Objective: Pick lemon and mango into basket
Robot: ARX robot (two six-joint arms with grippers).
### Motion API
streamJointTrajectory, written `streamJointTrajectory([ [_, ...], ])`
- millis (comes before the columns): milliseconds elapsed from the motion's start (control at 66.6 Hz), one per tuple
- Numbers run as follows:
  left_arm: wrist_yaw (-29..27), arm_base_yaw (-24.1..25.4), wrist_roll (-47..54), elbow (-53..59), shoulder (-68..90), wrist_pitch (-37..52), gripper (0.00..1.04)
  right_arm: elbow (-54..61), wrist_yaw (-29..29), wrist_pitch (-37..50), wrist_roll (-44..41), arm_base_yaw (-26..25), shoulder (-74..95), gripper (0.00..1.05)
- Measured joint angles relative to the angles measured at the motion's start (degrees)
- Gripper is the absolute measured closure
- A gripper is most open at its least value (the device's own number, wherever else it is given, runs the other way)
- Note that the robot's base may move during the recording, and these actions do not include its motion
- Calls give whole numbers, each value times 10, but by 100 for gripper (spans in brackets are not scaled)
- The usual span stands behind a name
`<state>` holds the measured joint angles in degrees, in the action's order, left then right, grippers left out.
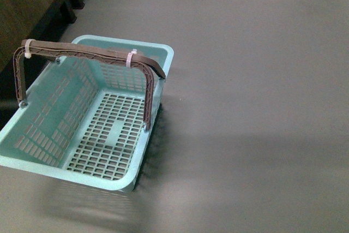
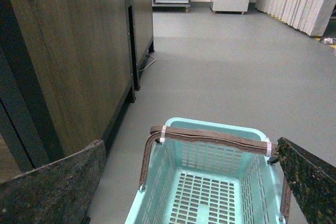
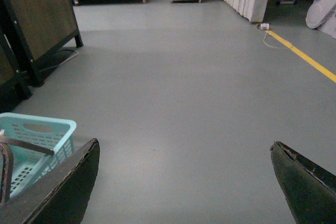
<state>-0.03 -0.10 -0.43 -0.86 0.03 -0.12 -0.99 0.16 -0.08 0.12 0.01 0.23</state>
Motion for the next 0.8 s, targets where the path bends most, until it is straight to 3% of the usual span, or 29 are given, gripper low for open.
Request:
streamJointTrajectory([
  [660, 4, 1, -2, -1, 4, -6, 7, 0, 0, 0, 0, 0, 0, 9],
  [720, 18, 1, -33, -34, 63, -83, 7, 0, 0, 0, 0, 0, 0, 9],
  [795, 15, -10, -78, -48, 167, -57, 7, 0, 0, 0, 0, 0, 0, 9],
])
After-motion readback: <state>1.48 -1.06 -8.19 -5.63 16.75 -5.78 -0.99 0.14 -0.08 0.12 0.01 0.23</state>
